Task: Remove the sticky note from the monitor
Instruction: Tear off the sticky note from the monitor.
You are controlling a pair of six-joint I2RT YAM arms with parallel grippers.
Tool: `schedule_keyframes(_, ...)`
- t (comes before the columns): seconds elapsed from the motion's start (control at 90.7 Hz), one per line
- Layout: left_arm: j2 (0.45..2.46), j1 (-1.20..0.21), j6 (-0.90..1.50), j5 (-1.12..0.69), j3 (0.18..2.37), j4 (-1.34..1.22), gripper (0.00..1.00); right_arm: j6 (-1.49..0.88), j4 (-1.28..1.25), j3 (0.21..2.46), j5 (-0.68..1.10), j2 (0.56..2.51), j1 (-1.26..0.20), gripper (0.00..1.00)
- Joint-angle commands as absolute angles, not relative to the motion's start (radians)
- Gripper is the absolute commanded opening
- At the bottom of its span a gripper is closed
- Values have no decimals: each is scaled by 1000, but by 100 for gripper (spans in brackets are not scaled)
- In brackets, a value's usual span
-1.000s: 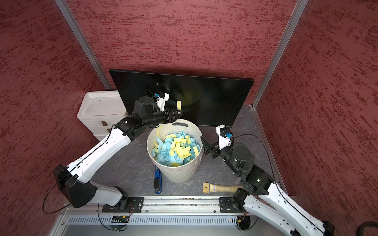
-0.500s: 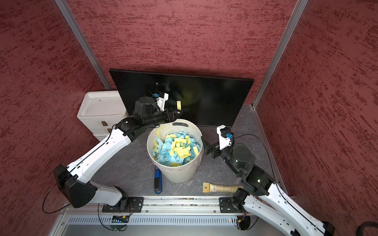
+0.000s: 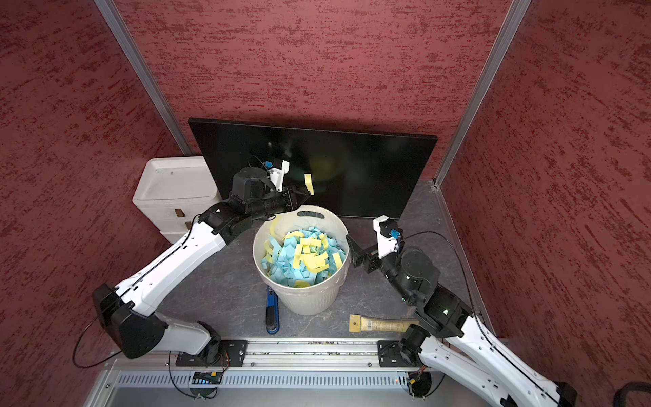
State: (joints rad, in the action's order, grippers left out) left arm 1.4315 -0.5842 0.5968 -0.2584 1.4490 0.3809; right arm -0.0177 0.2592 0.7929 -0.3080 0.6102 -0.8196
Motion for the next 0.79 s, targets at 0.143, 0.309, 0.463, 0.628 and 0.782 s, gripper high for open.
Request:
schedule_keyframes(0.143,1404,-570,617,-187,1409,348,0,-23,244,806,-319,605,-825,98)
schedule_keyframes(0.309,1378,-581,614,-186,1401,349,0,-33,254,812,-316,596,-825,99)
schedule_keyframes(0.463,1354,-594,611,-184,1398,361,0,-39,265,815,-319,579,-825,99)
schedule_keyframes(0.628,1325,-613,609,-176,1390,372,0,-42,268,813,-322,564,-825,98)
schedule_keyframes(0.782,1296,-635,606,-158,1379,387,0,-45,260,812,-321,564,-825,98)
